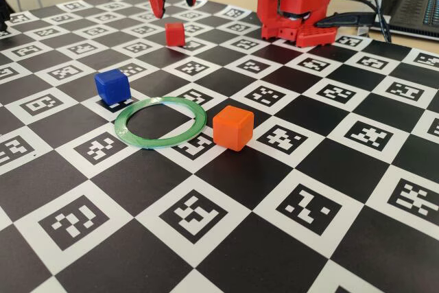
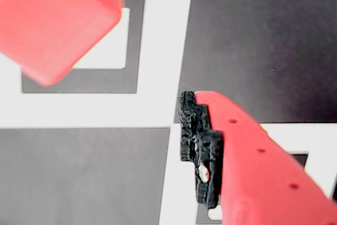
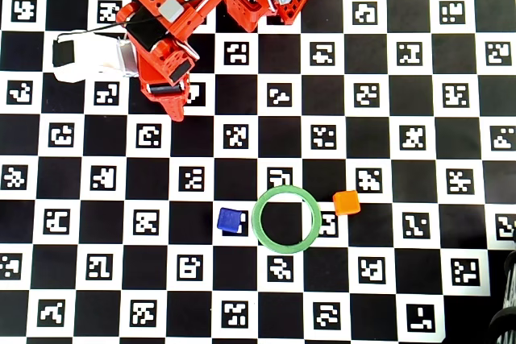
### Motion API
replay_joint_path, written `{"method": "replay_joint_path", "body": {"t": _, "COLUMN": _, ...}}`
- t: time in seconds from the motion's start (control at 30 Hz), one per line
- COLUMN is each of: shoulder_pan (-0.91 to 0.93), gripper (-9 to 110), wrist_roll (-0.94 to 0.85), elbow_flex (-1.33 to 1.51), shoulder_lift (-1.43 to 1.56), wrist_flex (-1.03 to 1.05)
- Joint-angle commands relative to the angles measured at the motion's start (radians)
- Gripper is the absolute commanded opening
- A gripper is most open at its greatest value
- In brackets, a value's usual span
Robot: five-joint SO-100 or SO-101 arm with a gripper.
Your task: Grab the red cube then put it in the green circle then put the blue cube on top and finally the orange cube on top
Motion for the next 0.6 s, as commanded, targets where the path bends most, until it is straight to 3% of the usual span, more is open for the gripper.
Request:
{"method": "replay_joint_path", "body": {"t": 0.0, "shoulder_pan": 0.011, "gripper": 38, "wrist_roll": 0.009, "elbow_flex": 0.015, "shoulder_lift": 0.005, "wrist_flex": -0.043}}
{"method": "replay_joint_path", "body": {"t": 0.57, "shoulder_pan": 0.011, "gripper": 38, "wrist_roll": 0.029, "elbow_flex": 0.124, "shoulder_lift": -0.048, "wrist_flex": -0.227}}
